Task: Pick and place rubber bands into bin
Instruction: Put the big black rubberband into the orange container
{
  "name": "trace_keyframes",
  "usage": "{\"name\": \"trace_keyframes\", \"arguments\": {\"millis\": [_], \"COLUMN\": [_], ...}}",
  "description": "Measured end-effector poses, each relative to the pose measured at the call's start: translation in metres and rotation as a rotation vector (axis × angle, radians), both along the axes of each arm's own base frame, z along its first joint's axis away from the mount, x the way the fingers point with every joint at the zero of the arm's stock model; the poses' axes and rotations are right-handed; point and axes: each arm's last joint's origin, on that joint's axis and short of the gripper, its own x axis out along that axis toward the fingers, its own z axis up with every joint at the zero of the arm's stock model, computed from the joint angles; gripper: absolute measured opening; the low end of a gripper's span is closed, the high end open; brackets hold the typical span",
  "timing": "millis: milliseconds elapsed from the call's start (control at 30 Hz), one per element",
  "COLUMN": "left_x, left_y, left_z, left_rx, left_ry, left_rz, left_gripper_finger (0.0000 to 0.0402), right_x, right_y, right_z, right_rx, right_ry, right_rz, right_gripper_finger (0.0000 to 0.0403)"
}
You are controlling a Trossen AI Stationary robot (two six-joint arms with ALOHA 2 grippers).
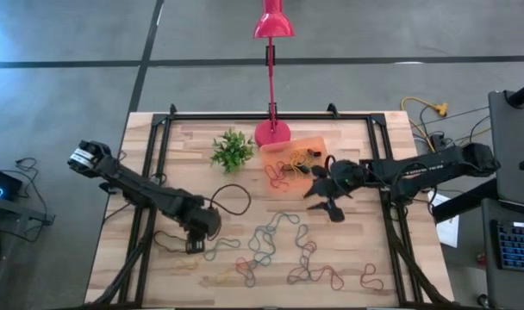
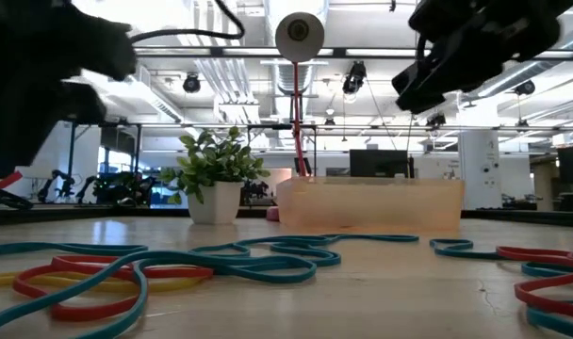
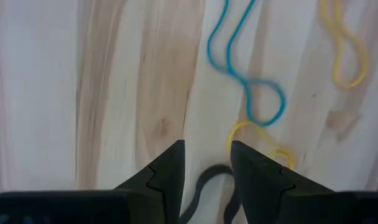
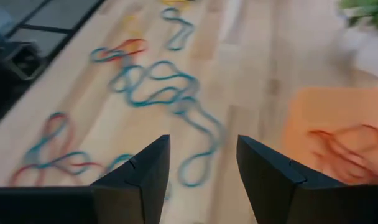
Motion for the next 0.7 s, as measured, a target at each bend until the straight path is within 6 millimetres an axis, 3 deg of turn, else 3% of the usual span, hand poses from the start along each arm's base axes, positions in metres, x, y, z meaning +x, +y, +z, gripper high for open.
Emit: {"name": "trace_keyframes", "arguments": {"millis": [333, 700], "left_x": [-0.025, -0.038], "left_y": [-0.020, -0.028], "left_z": [-0.019, -0.051], "left_rx": [0.018, -0.012], "left_ry": [0.097, 0.076], "left_rz": [0.019, 0.048], "left_gripper_finger": [0.0114, 0.0114], "right_x": [-0.008, -0.009], "right_y": [0.040, 0.049], "right_z": [-0.011, -0.011], "right_rx": [0.106, 0.145], "right_ry": [-0.052, -0.118], "right_rz": [0.115, 0.139], "right_gripper_finger": [0.0152, 0.0132]}}
